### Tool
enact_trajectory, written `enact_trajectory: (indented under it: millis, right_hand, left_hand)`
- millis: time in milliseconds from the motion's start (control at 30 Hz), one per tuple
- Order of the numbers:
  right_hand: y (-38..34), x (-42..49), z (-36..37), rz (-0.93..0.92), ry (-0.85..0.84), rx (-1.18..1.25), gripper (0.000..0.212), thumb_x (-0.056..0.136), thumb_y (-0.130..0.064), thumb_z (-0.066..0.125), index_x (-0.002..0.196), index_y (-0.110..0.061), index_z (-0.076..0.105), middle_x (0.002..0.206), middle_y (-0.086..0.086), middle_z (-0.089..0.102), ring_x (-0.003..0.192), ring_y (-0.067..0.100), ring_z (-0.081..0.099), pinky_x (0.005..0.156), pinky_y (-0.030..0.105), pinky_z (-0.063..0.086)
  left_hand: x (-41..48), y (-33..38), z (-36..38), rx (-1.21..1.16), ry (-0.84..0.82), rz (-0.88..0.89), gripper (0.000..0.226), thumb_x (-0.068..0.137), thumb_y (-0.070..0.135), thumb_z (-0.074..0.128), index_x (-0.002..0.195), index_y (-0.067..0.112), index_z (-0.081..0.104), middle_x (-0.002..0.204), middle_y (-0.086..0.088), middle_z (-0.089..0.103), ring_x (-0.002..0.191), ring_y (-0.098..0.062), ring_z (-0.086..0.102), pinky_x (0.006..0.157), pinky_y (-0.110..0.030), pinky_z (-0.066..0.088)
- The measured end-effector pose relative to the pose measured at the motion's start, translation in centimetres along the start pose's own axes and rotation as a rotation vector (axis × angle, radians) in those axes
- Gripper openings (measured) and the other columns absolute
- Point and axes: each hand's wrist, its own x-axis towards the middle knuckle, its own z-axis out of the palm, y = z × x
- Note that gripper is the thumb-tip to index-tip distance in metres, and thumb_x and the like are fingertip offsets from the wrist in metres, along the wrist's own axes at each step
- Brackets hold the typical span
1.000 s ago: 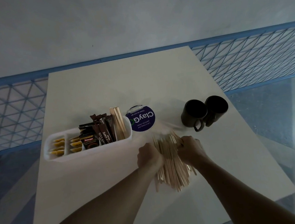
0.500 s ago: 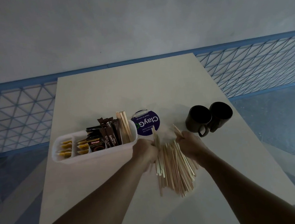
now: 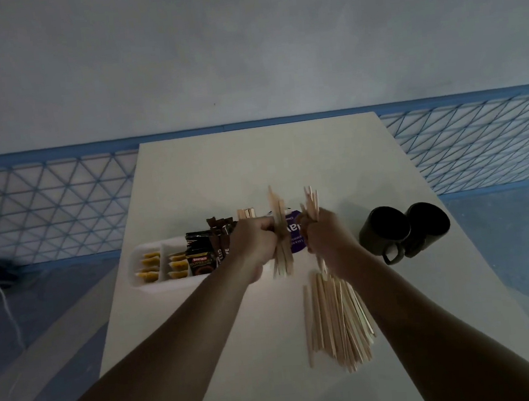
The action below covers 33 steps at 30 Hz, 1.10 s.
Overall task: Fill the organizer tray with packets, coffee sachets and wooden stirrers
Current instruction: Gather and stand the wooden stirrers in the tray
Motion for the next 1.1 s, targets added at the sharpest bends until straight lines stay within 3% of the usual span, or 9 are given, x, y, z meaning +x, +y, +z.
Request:
enact_trajectory:
  millis: [67,167,267,433,600,667,800,933,1100]
  right_hand:
    - [-3.5,1.7,6.4,-0.015,-0.111,0.018,0.025,0.096,-0.002,0.041,0.090,-0.013,0.062,0.074,0.003,0.059,0.061,0.012,0.054,0.053,0.025,0.044]
    - [-4.5,2.2,7.7,-0.048,-0.094,0.096,0.024,0.097,-0.007,0.043,0.090,-0.015,0.065,0.070,0.001,0.057,0.056,0.010,0.054,0.053,0.028,0.045]
    - [-4.0,2.6,8.3,-0.075,-0.055,0.164,0.026,0.097,-0.010,0.047,0.082,-0.017,0.068,0.064,-0.004,0.058,0.049,0.005,0.055,0.053,0.026,0.047]
    - [-3.9,3.2,9.7,-0.118,-0.029,0.244,0.029,0.094,-0.009,0.051,0.078,-0.021,0.072,0.057,-0.011,0.060,0.057,0.011,0.056,0.070,0.038,0.055]
    - [-3.0,3.3,11.0,-0.109,0.008,0.211,0.033,0.094,-0.014,0.054,0.075,-0.033,0.074,0.066,-0.010,0.067,0.074,0.019,0.065,0.076,0.040,0.058]
    - [-2.4,3.3,11.4,-0.083,0.002,0.223,0.034,0.095,-0.014,0.054,0.074,-0.031,0.074,0.074,-0.002,0.073,0.078,0.022,0.069,0.075,0.040,0.059]
    - [-1.5,3.0,11.8,-0.072,-0.028,0.195,0.031,0.098,-0.018,0.052,0.080,-0.030,0.075,0.079,-0.003,0.076,0.077,0.012,0.073,0.065,0.029,0.057]
    - [-0.6,3.0,11.7,-0.062,-0.049,0.128,0.022,0.099,-0.016,0.051,0.096,-0.023,0.072,0.085,-0.002,0.076,0.084,0.013,0.073,0.066,0.026,0.057]
    - [-0.4,2.7,11.6,-0.100,-0.103,0.035,0.024,0.098,-0.009,0.048,0.096,-0.019,0.070,0.086,0.002,0.074,0.083,0.017,0.072,0.071,0.034,0.059]
  left_hand:
    - [1.3,1.3,-6.3,-0.074,0.120,0.071,0.023,0.086,-0.006,0.065,0.087,0.014,0.076,0.093,-0.014,0.075,0.084,-0.032,0.073,0.074,-0.045,0.062]
    - [1.5,1.8,-7.4,-0.040,0.145,0.163,0.032,0.087,-0.004,0.064,0.080,0.024,0.077,0.089,-0.012,0.075,0.087,-0.033,0.073,0.079,-0.051,0.060]
    - [1.5,1.3,-7.3,-0.013,0.178,0.248,0.028,0.087,-0.001,0.064,0.079,0.022,0.077,0.086,-0.013,0.075,0.089,-0.037,0.072,0.082,-0.057,0.057]
    - [1.8,0.1,-7.1,0.069,0.265,0.347,0.016,0.090,0.010,0.064,0.088,0.020,0.077,0.085,-0.003,0.075,0.088,-0.028,0.071,0.081,-0.052,0.058]
    - [2.0,-1.7,-6.5,0.164,0.397,0.402,0.018,0.091,0.015,0.066,0.104,0.020,0.076,0.094,0.005,0.076,0.089,-0.009,0.069,0.086,-0.037,0.057]
    - [2.1,-2.2,-6.1,0.219,0.445,0.446,0.018,0.091,0.017,0.066,0.106,0.019,0.076,0.094,0.004,0.076,0.087,-0.007,0.069,0.084,-0.031,0.057]
    - [2.2,-2.9,-5.5,0.313,0.481,0.486,0.016,0.092,0.015,0.066,0.104,0.009,0.075,0.090,-0.003,0.075,0.077,-0.002,0.063,0.071,-0.003,0.047]
    - [2.2,-3.3,-5.3,0.329,0.478,0.432,0.016,0.093,0.014,0.063,0.103,0.007,0.073,0.092,-0.004,0.074,0.083,-0.009,0.066,0.070,-0.004,0.044]
    - [2.3,-3.4,-5.3,0.359,0.481,0.406,0.013,0.095,0.012,0.059,0.097,0.008,0.072,0.086,-0.003,0.071,0.074,-0.006,0.060,0.061,-0.004,0.039]
